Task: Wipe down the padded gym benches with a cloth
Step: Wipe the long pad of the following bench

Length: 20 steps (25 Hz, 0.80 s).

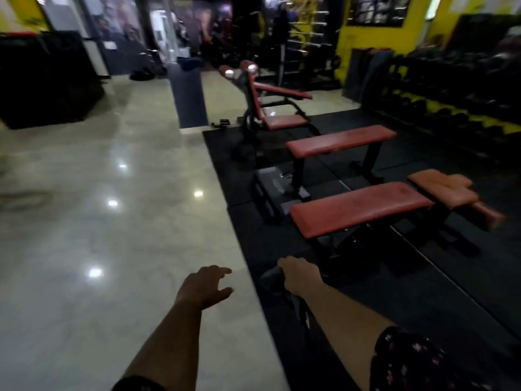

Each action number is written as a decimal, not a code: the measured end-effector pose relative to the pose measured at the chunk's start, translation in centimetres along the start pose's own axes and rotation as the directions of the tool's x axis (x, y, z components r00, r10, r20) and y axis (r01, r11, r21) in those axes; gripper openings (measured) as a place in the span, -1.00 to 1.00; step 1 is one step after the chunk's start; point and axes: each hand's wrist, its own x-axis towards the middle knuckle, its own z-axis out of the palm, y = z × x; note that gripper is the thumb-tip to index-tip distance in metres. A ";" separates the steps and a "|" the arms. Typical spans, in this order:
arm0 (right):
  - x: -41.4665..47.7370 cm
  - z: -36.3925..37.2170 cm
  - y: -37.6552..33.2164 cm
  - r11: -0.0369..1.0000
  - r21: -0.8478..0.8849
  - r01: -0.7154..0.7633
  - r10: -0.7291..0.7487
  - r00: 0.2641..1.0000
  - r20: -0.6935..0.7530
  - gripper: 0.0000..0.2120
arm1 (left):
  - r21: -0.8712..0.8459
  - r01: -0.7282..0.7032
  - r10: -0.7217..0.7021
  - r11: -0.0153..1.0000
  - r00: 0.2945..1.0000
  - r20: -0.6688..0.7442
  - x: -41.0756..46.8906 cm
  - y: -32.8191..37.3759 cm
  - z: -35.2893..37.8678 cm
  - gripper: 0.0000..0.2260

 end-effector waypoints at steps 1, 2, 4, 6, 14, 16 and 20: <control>0.4 -0.2 0.9 0.998 0.022 -0.062 0.063 0.998 -0.012 -0.71 | 0.019 -0.068 0.068 0.997 0.998 0.014 2.5 0.6 -0.5 -0.50; 0.5 -0.2 2.0 0.991 0.042 -0.127 0.128 0.992 -0.018 -0.70 | 0.047 -0.137 0.135 0.989 0.990 0.033 4.8 1.5 -0.8 -0.49; 0.2 0.2 4.6 0.968 0.058 -0.244 0.245 0.969 -0.016 -0.71 | 0.084 -0.228 0.224 0.970 0.973 0.046 8.5 4.1 -1.1 -0.47; -0.3 0.3 7.3 0.934 0.043 -0.354 0.355 0.935 0.003 -0.75 | 0.095 -0.291 0.286 0.952 0.956 0.059 11.3 6.2 -0.9 -0.46; 3.7 -0.9 16.7 0.834 0.092 -0.544 0.541 0.839 0.051 -0.71 | 0.157 -0.498 0.473 0.853 0.864 0.173 23.2 13.7 -0.8 -0.45; 6.1 -1.8 19.7 0.842 0.096 -0.530 0.528 0.848 0.055 -0.70 | 0.157 -0.511 0.484 0.845 0.856 0.183 26.5 15.5 -1.1 -0.45; 11.2 -5.2 26.0 0.859 0.104 -0.501 0.504 0.864 0.002 -0.67 | 0.123 -0.481 0.461 0.868 0.873 0.156 33.4 18.6 -2.5 -0.46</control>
